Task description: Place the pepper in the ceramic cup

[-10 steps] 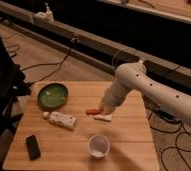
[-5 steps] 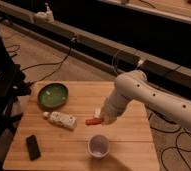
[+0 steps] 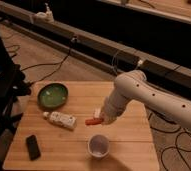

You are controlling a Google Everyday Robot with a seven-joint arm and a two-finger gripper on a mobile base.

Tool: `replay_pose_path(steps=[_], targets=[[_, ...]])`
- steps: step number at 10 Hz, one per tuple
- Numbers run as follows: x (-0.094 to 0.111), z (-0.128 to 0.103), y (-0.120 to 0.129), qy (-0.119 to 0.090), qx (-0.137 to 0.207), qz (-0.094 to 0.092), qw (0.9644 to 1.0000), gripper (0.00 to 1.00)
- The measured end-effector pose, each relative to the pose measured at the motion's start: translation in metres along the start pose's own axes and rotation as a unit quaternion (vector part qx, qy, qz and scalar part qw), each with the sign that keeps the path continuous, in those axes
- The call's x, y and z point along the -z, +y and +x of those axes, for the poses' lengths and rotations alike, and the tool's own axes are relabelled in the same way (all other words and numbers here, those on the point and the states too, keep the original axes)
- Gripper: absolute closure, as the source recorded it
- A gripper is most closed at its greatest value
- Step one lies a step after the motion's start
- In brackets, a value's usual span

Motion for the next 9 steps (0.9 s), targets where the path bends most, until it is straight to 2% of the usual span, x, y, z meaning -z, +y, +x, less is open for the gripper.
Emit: replay_pose_path(steps=[2, 5, 7, 9], targets=[[-0.001, 0.000, 0.002, 0.003, 0.004, -0.002, 1.0000, 1.00], [0.000, -0.006, 0.020, 0.006, 0.050, 0.000, 0.9987, 1.00], [0.000, -0.011, 0.037, 0.007, 0.085, -0.006, 0.9963, 1.00], [0.002, -0.009, 0.064, 0.009, 0.113, -0.022, 0.9933, 1.00]])
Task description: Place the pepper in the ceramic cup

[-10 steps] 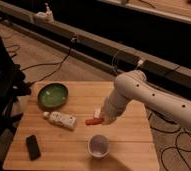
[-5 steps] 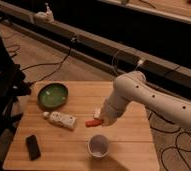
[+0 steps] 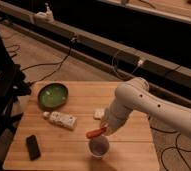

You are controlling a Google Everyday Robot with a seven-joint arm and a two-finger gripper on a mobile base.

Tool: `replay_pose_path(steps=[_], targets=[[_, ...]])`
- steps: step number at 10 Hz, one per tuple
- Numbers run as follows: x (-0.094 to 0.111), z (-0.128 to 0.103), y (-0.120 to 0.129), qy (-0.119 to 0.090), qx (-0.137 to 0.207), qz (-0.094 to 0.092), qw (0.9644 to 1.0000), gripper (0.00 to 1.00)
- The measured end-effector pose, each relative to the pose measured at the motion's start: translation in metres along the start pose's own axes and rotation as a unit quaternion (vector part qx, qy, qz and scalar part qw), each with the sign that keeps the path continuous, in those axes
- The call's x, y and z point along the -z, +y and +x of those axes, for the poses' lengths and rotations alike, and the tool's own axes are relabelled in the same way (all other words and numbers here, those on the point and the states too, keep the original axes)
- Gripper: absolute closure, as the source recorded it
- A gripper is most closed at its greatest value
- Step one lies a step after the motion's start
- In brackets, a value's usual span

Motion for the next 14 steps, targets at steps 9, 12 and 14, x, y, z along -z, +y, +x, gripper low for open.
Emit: replay_pose_path(steps=[9, 12, 14], targets=[[-0.010, 0.016, 0.047, -0.006, -0.061, -0.036, 0.9975, 0.47], [-0.019, 0.015, 0.045, -0.006, -0.063, -0.045, 0.9970, 0.21], [-0.022, 0.013, 0.039, -0.006, -0.060, -0.044, 0.9972, 0.20]])
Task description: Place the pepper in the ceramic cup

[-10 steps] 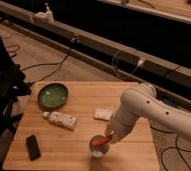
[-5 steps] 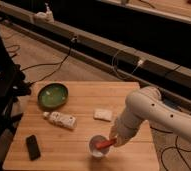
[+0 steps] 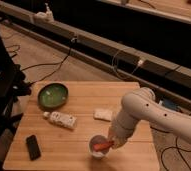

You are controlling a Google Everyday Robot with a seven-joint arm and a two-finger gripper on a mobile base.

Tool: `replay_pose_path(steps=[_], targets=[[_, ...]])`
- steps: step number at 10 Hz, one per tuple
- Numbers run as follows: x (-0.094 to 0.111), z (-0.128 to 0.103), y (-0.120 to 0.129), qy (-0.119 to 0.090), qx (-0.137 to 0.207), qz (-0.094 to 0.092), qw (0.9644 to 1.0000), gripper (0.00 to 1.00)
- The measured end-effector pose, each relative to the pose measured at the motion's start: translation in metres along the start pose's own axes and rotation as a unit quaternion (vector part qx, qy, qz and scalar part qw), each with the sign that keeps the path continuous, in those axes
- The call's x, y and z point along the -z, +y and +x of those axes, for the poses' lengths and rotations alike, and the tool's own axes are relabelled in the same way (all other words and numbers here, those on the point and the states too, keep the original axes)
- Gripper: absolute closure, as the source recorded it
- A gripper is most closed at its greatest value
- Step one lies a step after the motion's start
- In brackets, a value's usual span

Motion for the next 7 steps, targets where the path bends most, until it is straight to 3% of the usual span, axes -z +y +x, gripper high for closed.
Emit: replay_pose_path(steps=[7], targets=[[0.007, -0.002, -0.012, 0.002, -0.006, 0.020, 0.9998, 0.20]])
